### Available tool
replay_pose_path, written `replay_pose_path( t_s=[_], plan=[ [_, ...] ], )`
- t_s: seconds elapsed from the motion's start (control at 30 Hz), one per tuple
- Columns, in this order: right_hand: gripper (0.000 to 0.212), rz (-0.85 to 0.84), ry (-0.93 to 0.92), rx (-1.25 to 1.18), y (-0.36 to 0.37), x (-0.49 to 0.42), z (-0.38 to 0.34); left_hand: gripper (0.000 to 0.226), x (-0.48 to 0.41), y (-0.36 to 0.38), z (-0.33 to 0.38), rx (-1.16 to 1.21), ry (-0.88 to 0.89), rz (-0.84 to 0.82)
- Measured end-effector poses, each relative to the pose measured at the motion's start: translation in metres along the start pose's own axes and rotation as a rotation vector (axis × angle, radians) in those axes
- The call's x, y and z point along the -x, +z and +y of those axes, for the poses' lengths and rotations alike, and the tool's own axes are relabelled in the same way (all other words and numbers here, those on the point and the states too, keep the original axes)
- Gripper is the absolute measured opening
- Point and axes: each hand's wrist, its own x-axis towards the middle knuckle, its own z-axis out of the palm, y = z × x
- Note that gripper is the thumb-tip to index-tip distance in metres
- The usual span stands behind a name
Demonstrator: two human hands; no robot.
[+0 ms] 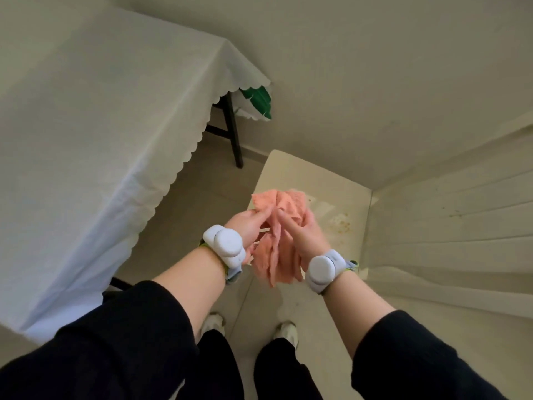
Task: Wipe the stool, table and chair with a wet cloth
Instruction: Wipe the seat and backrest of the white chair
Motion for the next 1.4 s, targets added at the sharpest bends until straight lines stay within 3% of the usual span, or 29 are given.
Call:
replay_pose_path(
  t_s=[0.1,0.23,0.37,0.47,0.57,0.77,0.9,1.0,1.07,1.2,1.27,1.33,1.4],
  plan=[
    [0.054,0.029,-0.01,0.021,0.005,0.0,0.013,0.022,-0.004,-0.003,-0.005,-0.026,-0.021,-0.065],
    [0.017,0.098,0.016,-0.082,0.011,-0.002,0.023,0.024,-0.007,-0.024,-0.009,0.046,-0.095,-0.145],
    [0.022,0.265,0.028,-0.153,0.011,-0.003,0.033,0.024,-0.018,-0.043,-0.015,0.027,-0.11,-0.035],
    [0.025,0.3,0.021,-0.211,0.013,-0.003,0.043,0.025,-0.034,-0.053,-0.022,-0.257,-0.094,0.042],
    [0.022,0.317,0.042,-0.238,0.015,-0.001,0.047,0.046,-0.04,-0.052,-0.031,-0.573,-0.019,0.072],
    [0.03,0.132,0.145,-0.287,0.025,-0.003,0.064,0.064,-0.042,-0.033,-0.052,-0.056,-0.321,-0.206],
    [0.025,0.127,0.122,-0.137,0.019,-0.016,0.082,0.043,-0.052,-0.028,-0.068,0.005,-0.245,-0.301],
    [0.01,0.181,0.091,0.173,0.009,-0.029,0.097,0.034,-0.064,-0.027,-0.083,-0.015,-0.22,-0.302],
    [0.016,0.173,0.055,0.32,0.002,-0.037,0.108,0.031,-0.072,-0.027,-0.091,-0.015,-0.224,-0.312],
    [0.041,0.012,0.088,0.283,-0.012,-0.049,0.126,0.039,-0.091,-0.029,-0.105,0.001,-0.275,-0.349],
    [0.038,-0.008,0.066,0.379,-0.021,-0.065,0.137,0.052,-0.108,-0.028,-0.113,-0.089,-0.276,-0.321],
    [0.035,0.012,0.055,0.454,-0.028,-0.079,0.141,0.064,-0.123,-0.029,-0.112,-0.378,-0.201,-0.222],
    [0.034,0.004,0.04,0.551,-0.031,-0.103,0.151,0.059,-0.153,-0.04,-0.122,-0.686,-0.051,-0.051]
  ],
)
